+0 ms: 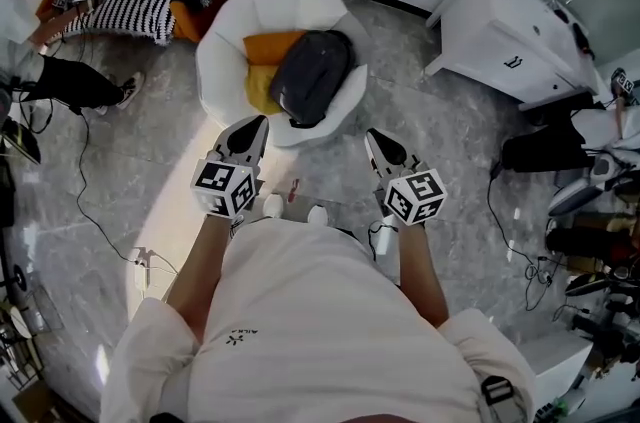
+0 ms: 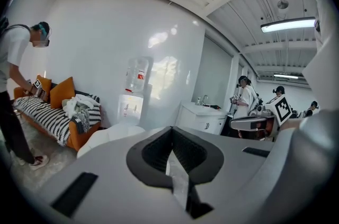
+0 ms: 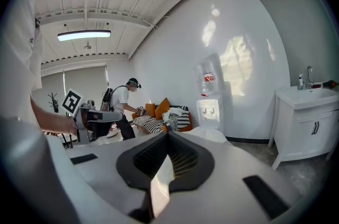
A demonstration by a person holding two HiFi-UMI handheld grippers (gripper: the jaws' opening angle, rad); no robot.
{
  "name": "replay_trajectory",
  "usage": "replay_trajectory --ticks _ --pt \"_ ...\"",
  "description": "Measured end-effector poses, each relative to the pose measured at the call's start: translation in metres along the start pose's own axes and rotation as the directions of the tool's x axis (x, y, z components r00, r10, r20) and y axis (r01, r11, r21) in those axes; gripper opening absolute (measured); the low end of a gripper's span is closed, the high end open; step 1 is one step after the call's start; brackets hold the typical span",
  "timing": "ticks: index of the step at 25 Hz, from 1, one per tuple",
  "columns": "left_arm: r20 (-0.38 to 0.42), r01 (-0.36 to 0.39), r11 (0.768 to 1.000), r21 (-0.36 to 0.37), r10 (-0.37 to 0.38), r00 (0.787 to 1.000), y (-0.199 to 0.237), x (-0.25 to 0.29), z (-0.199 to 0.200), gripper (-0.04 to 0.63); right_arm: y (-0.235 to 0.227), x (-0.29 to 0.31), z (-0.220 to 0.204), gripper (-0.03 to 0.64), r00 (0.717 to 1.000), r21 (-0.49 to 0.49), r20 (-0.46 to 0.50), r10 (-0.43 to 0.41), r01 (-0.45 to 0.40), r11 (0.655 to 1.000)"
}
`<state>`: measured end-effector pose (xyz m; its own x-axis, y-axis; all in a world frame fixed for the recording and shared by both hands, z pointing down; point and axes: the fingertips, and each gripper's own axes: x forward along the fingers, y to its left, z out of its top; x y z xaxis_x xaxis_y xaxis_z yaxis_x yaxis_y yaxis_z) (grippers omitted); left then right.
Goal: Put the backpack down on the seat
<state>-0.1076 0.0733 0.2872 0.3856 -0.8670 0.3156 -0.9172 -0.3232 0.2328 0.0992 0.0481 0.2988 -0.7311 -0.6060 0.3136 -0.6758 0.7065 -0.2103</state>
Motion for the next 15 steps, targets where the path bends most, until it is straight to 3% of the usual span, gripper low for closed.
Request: replay_trajectory --ticks 15 --pt "-0.013 0.017 1.000 0.016 -0.017 1.000 -0.0020 -0.0018 0.0020 0.017 0.0071 -0.0061 -0.0014 0.023 1.000 -0.006 0.015 -0.023 0.023 1.000"
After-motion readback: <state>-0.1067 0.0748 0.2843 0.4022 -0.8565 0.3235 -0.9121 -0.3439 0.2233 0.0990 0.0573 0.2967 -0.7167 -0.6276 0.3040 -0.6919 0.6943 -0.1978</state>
